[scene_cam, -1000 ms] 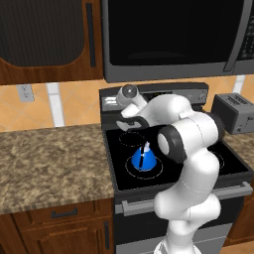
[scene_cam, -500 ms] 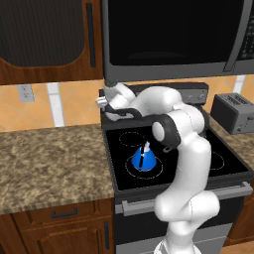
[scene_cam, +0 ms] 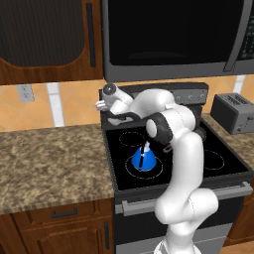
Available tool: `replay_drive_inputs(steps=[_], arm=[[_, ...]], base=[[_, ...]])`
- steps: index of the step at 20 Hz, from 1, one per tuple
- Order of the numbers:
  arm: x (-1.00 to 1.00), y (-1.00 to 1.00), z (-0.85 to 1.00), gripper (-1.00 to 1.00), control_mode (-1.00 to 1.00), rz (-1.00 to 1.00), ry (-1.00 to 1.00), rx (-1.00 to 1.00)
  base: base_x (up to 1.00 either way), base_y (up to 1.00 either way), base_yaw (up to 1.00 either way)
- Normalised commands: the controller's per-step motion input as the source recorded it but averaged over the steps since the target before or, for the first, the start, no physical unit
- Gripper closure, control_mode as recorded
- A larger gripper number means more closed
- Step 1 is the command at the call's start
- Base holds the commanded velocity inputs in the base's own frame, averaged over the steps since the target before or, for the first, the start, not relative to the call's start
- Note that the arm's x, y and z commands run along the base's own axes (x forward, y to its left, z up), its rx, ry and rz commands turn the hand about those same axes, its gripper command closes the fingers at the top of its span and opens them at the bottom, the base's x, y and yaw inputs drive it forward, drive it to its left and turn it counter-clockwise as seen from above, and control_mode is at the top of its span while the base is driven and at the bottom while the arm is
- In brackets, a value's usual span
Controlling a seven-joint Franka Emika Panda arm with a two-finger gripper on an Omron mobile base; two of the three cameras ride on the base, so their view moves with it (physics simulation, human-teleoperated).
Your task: Pick the kettle from the counter and place it on a stove burner. Then turn the burner on.
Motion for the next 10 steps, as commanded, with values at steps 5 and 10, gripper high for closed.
replay_drive_inputs(steps=[5, 10], arm=[[0.41, 0.15, 0.02, -1.0, -1.0, -0.02, -0.01, 0.01], [0.51, 0.17, 0.01, -1.0, -1.0, -0.06, 0.0, 0.0]], base=[[0.0, 0.0, 0.0], [0.0, 0.0, 0.0]])
